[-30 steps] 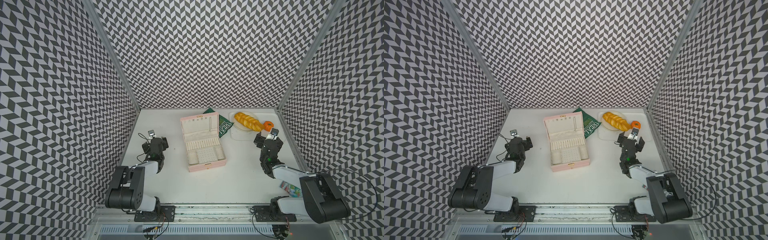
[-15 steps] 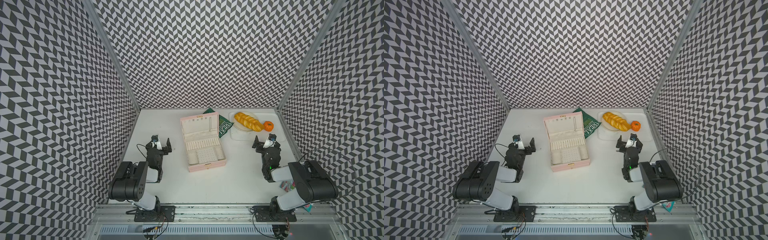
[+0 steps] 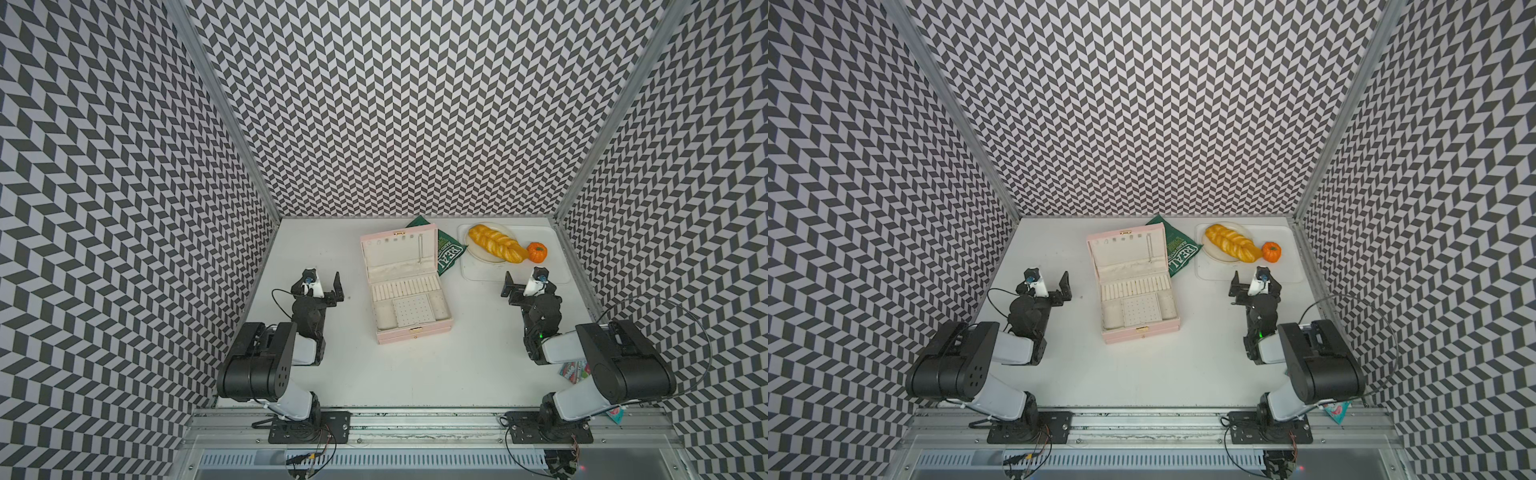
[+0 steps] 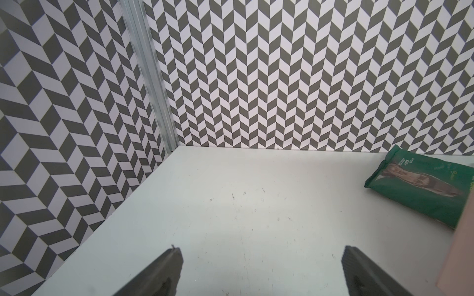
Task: Put jewelry chain into jewelry box
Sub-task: Reset both arms
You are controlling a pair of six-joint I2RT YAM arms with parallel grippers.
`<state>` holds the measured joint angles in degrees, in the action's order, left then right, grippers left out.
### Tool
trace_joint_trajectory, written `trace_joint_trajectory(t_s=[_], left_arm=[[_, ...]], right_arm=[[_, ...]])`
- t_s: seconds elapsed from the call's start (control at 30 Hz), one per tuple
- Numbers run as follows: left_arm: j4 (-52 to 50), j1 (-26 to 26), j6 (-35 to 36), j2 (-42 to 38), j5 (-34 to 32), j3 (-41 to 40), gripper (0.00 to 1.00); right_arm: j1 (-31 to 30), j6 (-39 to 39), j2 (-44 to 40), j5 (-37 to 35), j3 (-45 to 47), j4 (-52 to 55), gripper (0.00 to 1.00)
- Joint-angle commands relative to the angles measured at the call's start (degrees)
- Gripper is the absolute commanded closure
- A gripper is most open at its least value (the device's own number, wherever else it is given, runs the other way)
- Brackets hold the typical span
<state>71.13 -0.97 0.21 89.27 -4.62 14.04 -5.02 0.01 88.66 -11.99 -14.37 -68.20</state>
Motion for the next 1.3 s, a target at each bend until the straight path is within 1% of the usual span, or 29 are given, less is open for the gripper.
trace_joint_trajectory(t_s=[0.0,0.47,0.57,0.6,0.67,0.7,0.73,0.8,0.97,1.0,1.07,1.1,1.27], left_arm=[[2.16,0.36,0.4,0.38,0.7,0.46,0.0],[2.1,0.36,0.36,0.41,0.73,0.46,0.0],[2.08,0.36,0.39,0.4,0.75,0.46,0.0],[2.08,0.36,0.35,0.31,0.72,0.46,0.0],[2.1,0.36,0.41,0.42,0.73,0.46,0.0],[2.09,0.36,0.33,0.33,0.72,0.46,0.0],[2.1,0.36,0.37,0.41,0.73,0.46,0.0],[2.08,0.36,0.37,0.39,0.67,0.46,0.0],[2.16,0.36,0.4,0.38,0.75,0.46,0.0],[2.09,0.36,0.4,0.37,0.73,0.46,0.0],[2.13,0.36,0.39,0.44,0.74,0.46,0.0],[2.15,0.36,0.4,0.46,0.7,0.46,0.0],[2.1,0.36,0.39,0.45,0.75,0.46,0.0]], right_arm=[[0.35,-0.25,-0.82,0.4,-0.81,-2.11,0.0],[0.43,-0.18,-0.9,0.6,-0.72,-2.2,0.0],[0.91,-0.03,-0.76,1.78,-1.03,-1.76,0.0],[1.76,-0.54,-0.7,5.4,-1.36,-1.3,0.0],[4.78,-3.4,-1.45,19.96,-0.99,-0.78,0.0],[6.03,-5.34,-1.23,29.03,-0.02,-2.82,0.0],[6.21,-5.74,-1.25,30.86,0.26,-3.69,0.0],[6.16,-6.28,-1.69,31.28,-0.02,-2.21,0.0],[6.2,-6.18,-1.61,31.32,0.04,-2.58,0.0],[6.07,-5.66,-1.6,30.05,0.07,-2.56,0.0],[5.98,-2.96,-0.87,24.09,-0.67,-2.33,0.0],[5.85,-2.58,-0.95,22.47,-1.0,-1.41,0.0],[5.72,-2.56,-1.03,21.9,-1.02,-1.34,0.0]])
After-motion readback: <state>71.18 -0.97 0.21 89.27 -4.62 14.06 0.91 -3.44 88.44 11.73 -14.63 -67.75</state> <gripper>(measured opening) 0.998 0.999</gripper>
